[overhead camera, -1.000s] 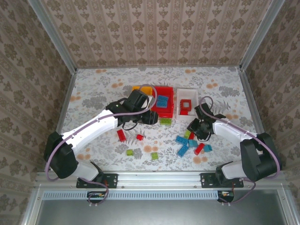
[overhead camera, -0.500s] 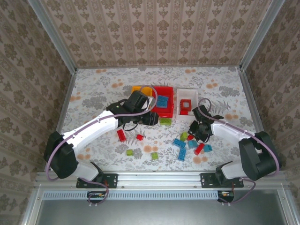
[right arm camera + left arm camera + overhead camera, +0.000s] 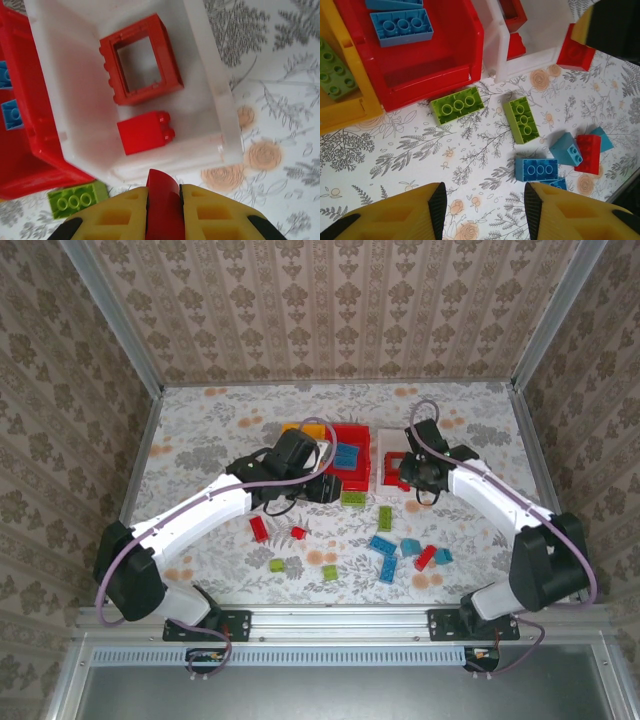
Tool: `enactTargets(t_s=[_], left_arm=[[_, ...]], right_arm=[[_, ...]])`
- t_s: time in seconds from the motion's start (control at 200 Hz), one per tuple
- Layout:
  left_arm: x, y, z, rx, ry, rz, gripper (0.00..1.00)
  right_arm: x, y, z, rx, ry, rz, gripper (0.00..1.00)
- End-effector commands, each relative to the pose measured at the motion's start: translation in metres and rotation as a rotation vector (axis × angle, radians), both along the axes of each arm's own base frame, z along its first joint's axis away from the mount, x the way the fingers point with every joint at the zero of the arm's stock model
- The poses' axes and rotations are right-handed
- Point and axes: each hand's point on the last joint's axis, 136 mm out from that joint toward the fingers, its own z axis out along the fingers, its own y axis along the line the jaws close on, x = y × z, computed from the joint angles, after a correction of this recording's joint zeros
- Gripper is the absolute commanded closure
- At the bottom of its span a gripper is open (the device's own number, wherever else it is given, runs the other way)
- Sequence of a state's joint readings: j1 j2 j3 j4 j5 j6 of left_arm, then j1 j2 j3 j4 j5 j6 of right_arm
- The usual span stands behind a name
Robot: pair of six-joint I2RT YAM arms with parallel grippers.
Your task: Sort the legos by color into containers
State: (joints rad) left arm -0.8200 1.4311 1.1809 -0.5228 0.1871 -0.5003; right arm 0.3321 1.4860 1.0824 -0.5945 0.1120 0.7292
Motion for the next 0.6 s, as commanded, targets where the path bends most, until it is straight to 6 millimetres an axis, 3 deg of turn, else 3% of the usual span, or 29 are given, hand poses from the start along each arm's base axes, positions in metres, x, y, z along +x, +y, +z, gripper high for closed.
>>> enactTargets(t_s=[0.0,0.26,0.435,0.595], left_arm=[[0.003,-0.008,0.016,-0.032,-0.035,-0.009,0.52],[-0.002,0.006,0.01,0.005,-0.039,0.014,0.52],[-0.009,0.028,-0.003,0.063,-0.022,0.055,0.51],[-0.02,0.057,-0.021,0.111,0.038,0.117,0.49]], right_arm=[[0.007,-0.013,-0.009,-0.166,0.057,0.074,0.84],[0.032,-0.018,-0.024,-0.288,0.092,0.122,0.8],[0.036,-0.012,-0.03,-0.284,0.102,0.14,0.6],[0.038,0.0,-0.007,-0.265,0.038,0.168,0.48]])
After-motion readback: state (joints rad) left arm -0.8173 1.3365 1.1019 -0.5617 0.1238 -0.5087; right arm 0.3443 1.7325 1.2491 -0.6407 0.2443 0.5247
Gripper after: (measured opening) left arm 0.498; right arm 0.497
